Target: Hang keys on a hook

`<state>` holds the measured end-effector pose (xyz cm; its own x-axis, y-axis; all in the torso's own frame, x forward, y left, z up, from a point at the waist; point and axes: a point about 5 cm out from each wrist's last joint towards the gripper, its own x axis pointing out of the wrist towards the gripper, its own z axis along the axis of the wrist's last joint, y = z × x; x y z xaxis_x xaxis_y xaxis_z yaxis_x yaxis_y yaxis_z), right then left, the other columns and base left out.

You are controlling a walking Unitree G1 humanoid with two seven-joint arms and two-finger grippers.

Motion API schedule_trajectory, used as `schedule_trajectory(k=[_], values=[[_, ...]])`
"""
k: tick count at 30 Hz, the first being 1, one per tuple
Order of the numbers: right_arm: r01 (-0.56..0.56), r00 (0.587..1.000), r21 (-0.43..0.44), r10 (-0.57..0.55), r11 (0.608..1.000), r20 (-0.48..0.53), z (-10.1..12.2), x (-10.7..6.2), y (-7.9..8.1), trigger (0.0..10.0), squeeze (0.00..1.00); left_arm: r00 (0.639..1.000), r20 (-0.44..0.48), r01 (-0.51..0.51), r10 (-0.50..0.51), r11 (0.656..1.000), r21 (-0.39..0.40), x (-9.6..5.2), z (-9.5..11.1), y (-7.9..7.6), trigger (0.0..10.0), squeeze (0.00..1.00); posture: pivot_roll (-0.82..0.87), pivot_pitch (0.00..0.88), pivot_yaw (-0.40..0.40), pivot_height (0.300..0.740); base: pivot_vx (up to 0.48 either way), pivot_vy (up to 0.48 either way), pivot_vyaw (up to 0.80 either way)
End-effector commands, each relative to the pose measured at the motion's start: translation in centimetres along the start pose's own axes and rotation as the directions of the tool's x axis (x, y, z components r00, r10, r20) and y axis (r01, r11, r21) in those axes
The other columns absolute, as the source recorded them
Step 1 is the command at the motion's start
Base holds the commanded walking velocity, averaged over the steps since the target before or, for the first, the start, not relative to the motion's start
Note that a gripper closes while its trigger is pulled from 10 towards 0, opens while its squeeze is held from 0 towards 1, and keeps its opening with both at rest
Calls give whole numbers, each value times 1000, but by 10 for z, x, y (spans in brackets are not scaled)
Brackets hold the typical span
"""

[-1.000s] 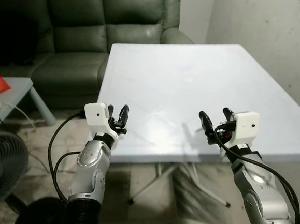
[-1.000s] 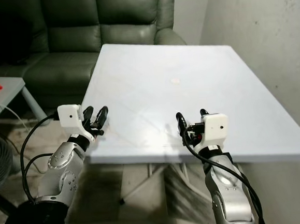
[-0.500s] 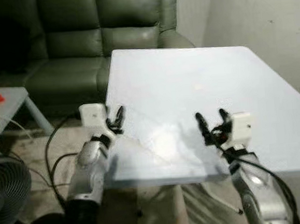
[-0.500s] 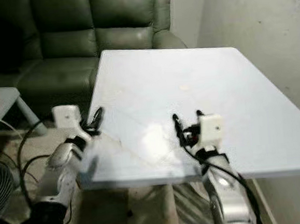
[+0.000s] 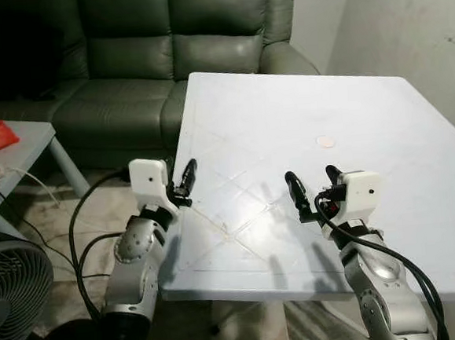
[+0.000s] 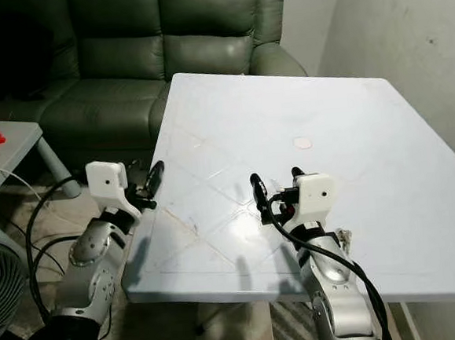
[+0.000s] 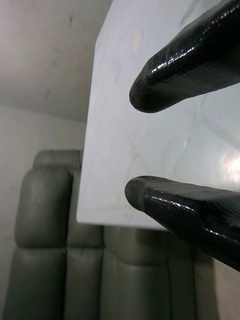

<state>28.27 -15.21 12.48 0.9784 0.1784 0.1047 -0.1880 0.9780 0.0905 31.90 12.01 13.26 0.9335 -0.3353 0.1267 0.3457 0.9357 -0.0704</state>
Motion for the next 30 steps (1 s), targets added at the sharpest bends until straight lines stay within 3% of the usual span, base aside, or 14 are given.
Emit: schedule_trajectory(k=[1, 5, 7, 8, 12, 30], values=[[12, 1000, -17, -12, 1000, 4, 2, 0, -4, 10000, 1000, 999, 18, 49, -50, 998, 27, 0, 5, -9, 10000, 0, -160, 4, -61, 740, 0, 0, 0], [56, 998, -72, -58, 996, -23, -2, -1, -12, 10000, 1000, 990, 10, 139, -139, 989, 51, -3, 1, -28, 10000, 0, -161, 12, -62, 740, 0, 0, 0], [77, 996, -87, -80, 993, -27, -2, -2, -16, 10000, 941, 985, 14, 172, -173, 984, 55, -5, 0, -36, 10000, 0, -161, 12, -62, 740, 0, 0, 0], [73, 996, -64, -75, 995, -39, -4, -3, -16, 10000, 0, 983, 14, 182, -183, 981, 59, -6, -1, -39, 10000, 0, -161, 12, -62, 740, 0, 0, 0], [85, 995, -71, -89, 994, -51, -5, -5, -18, 10000, 0, 983, 13, 183, -184, 982, 52, -6, -1, -40, 10000, 0, -172, 24, -56, 740, 0, 0, 0], [86, 993, -67, -90, 994, -71, -10, -9, -15, 10000, 0, 975, 27, 216, -219, 973, 79, -10, 3, -43, 10000, 0, -169, 30, -53, 740, 0, 0, -710]])
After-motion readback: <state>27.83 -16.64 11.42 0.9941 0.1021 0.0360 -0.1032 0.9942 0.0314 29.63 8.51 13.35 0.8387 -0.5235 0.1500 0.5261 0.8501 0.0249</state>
